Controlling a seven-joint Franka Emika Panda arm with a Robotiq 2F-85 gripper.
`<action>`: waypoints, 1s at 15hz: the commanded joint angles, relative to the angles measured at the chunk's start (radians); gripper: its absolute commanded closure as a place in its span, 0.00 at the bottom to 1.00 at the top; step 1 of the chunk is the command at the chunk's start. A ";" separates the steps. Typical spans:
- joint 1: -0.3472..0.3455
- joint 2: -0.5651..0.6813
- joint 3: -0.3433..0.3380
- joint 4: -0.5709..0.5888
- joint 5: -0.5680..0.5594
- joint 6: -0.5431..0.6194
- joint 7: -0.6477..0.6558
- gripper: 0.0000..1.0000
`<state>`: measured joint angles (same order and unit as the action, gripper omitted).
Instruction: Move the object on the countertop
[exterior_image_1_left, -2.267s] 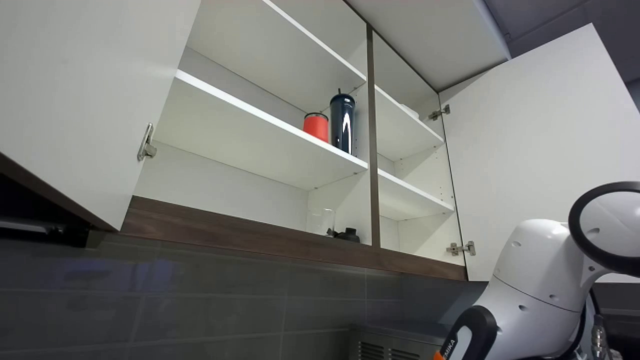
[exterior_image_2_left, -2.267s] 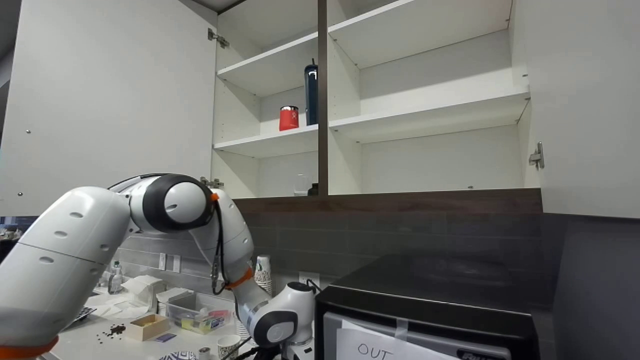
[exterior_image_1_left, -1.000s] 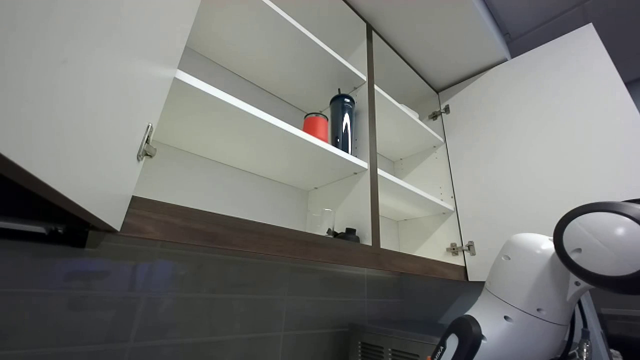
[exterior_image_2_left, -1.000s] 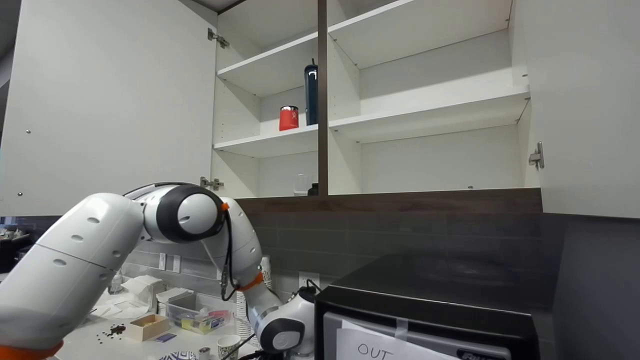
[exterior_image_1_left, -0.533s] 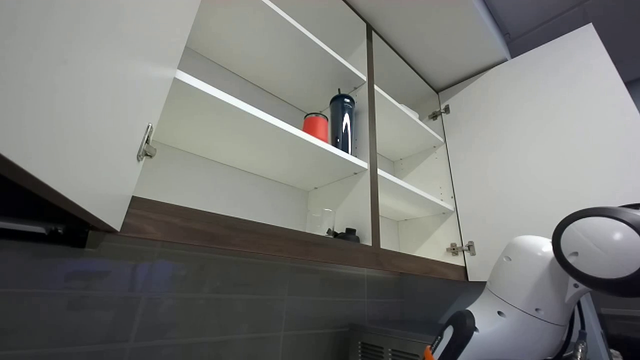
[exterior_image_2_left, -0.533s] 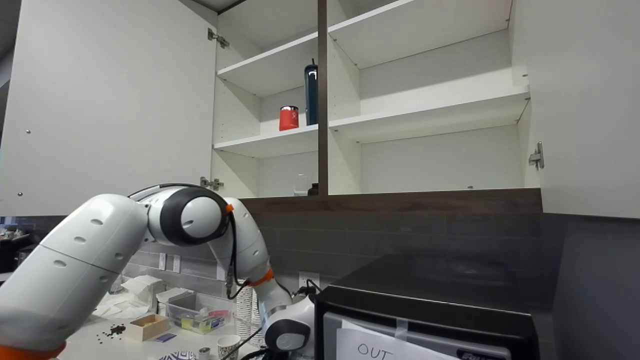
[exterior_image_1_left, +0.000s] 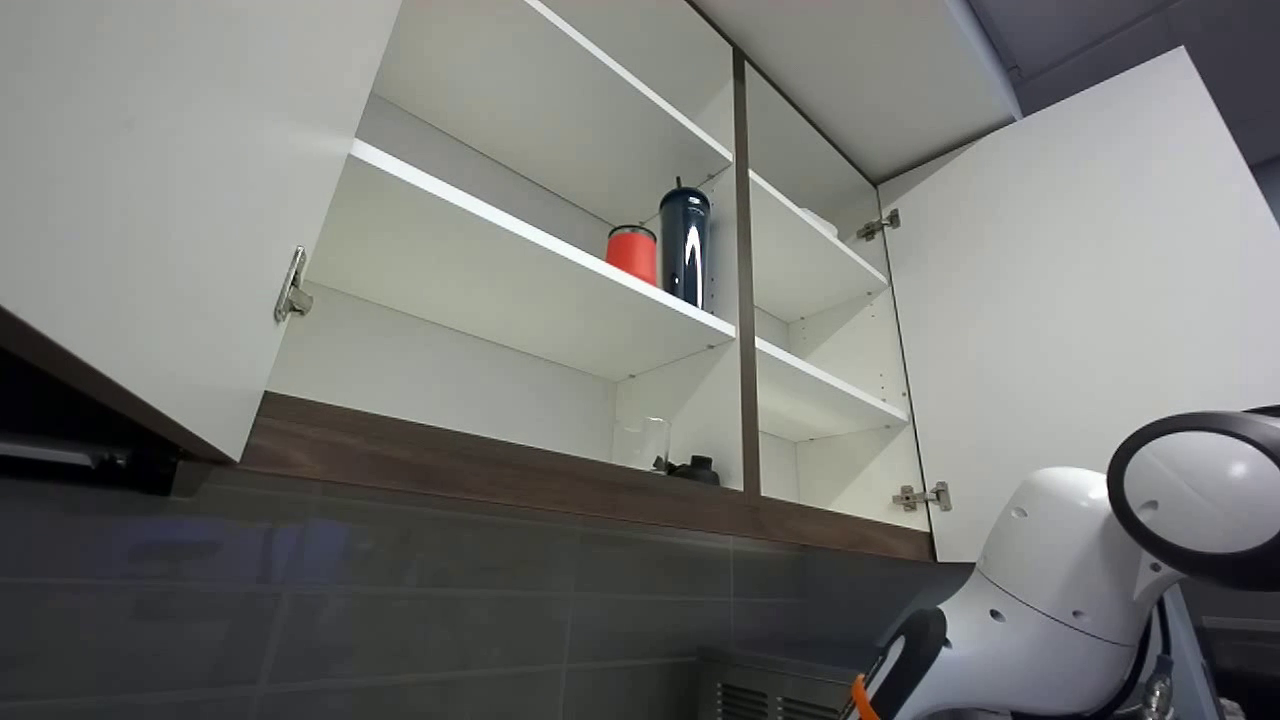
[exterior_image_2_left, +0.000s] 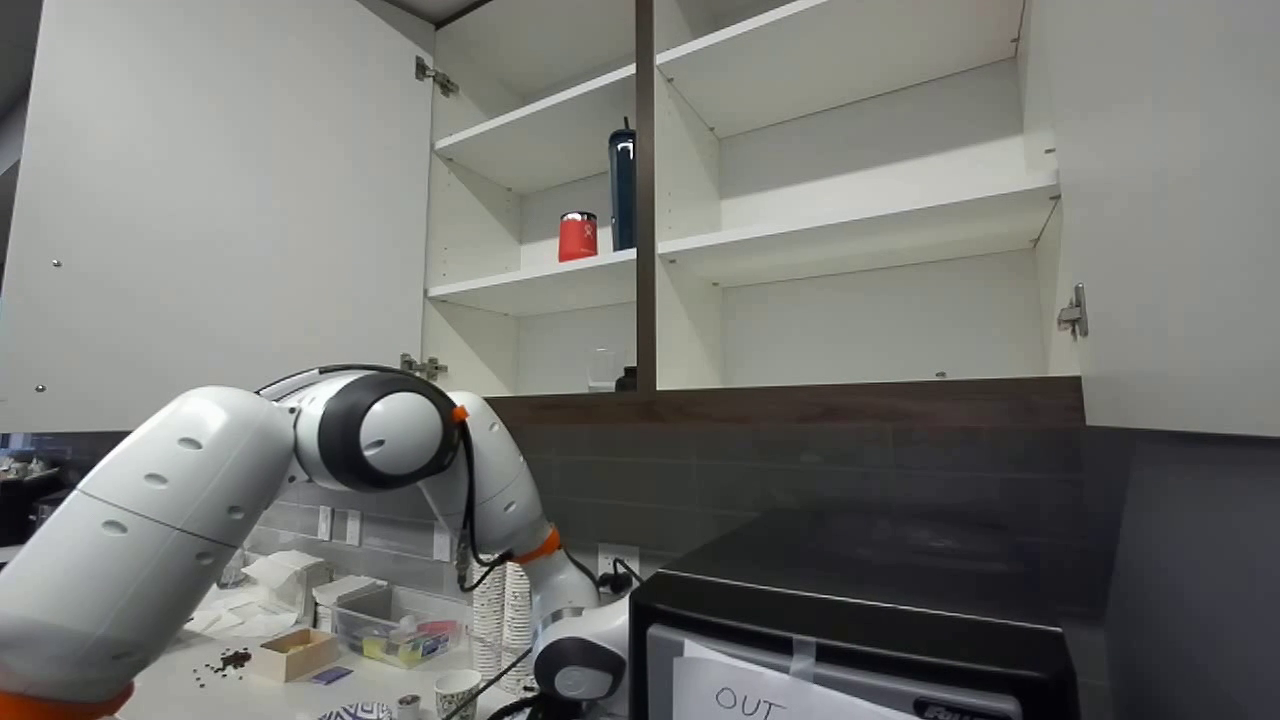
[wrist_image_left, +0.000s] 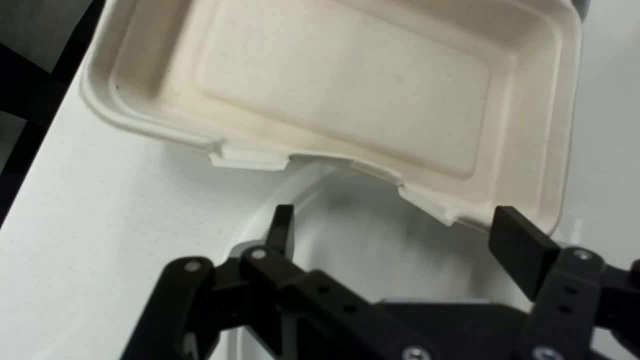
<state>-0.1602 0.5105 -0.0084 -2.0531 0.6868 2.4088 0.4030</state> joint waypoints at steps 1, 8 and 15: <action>0.028 -0.017 -0.033 -0.016 0.011 0.015 0.021 0.00; 0.094 0.014 -0.085 0.007 -0.062 0.034 0.132 0.00; 0.131 0.035 -0.108 0.012 -0.182 0.031 0.262 0.00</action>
<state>-0.0494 0.5284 -0.0990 -2.0531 0.5540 2.4460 0.5987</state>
